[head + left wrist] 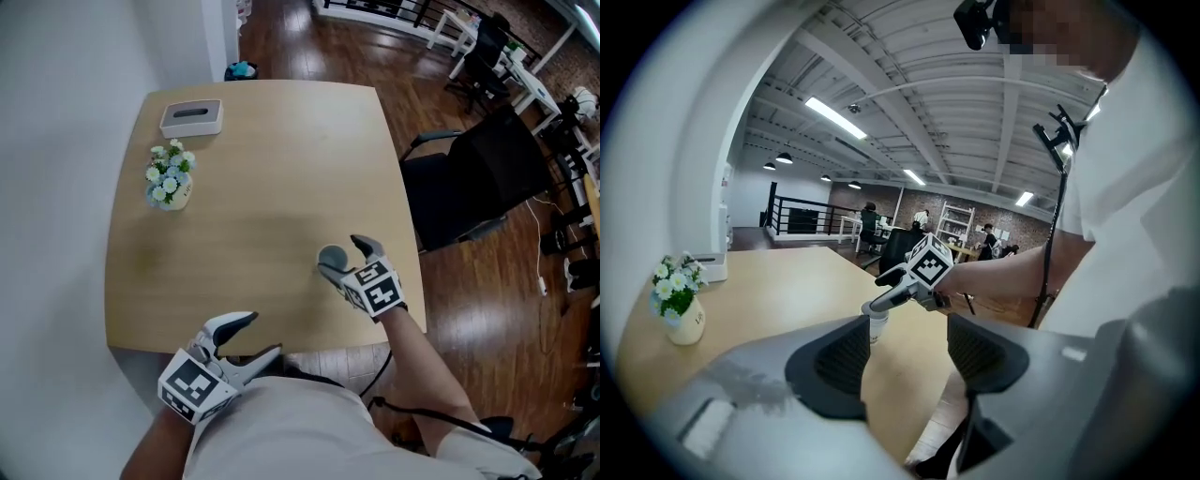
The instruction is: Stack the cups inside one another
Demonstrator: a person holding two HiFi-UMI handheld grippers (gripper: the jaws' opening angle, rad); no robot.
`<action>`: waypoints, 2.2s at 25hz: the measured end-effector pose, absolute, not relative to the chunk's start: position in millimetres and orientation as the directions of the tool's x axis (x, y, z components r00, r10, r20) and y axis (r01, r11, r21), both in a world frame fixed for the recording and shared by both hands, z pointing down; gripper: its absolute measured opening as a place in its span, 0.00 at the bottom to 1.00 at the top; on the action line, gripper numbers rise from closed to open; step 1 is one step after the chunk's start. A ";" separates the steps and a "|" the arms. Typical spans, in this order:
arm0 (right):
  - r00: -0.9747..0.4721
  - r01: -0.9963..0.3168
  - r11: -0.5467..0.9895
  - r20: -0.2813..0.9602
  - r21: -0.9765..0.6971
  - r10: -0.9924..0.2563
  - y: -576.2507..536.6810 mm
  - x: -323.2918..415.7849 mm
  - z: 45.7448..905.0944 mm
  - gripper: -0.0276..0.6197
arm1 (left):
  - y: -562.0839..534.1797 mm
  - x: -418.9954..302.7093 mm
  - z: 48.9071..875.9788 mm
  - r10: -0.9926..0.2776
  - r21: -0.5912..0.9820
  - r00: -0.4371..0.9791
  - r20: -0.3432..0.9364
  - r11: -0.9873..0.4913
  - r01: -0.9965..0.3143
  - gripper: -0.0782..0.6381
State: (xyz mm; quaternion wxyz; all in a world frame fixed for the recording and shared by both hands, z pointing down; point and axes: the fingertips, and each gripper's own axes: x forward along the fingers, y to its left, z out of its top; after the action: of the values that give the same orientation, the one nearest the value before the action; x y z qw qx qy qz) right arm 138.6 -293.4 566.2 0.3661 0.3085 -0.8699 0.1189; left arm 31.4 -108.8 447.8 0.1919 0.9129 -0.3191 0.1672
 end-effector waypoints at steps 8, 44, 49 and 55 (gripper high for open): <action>-0.614 -0.586 0.809 0.670 -0.033 -0.417 -251.9 148.4 562.3 0.67 | -94.5 50.5 460.1 -0.533 0.266 0.707 0.464 -0.678 -0.685 0.49; -0.526 -0.749 0.663 0.602 0.007 -0.601 204.1 133.2 458.6 0.65 | 219.1 -41.3 422.9 -0.488 0.195 0.815 0.313 -0.807 -0.558 0.49; -0.520 -0.749 0.662 0.600 0.021 -0.608 212.3 130.5 458.5 0.65 | 225.0 -38.5 420.9 -0.481 0.184 0.820 0.312 -0.816 -0.548 0.49; -0.527 -0.739 0.673 0.603 0.023 -0.599 215.7 124.3 460.0 0.65 | 227.7 -41.8 420.9 -0.489 0.182 0.816 0.308 -0.812 -0.555 0.49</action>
State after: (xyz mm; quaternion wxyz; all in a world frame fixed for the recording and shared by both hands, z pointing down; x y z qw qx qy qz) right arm 124.3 215.7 460.0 0.2956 0.3863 -0.8656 0.1188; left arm -41.8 227.7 420.9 0.1331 0.9436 -0.2766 0.1242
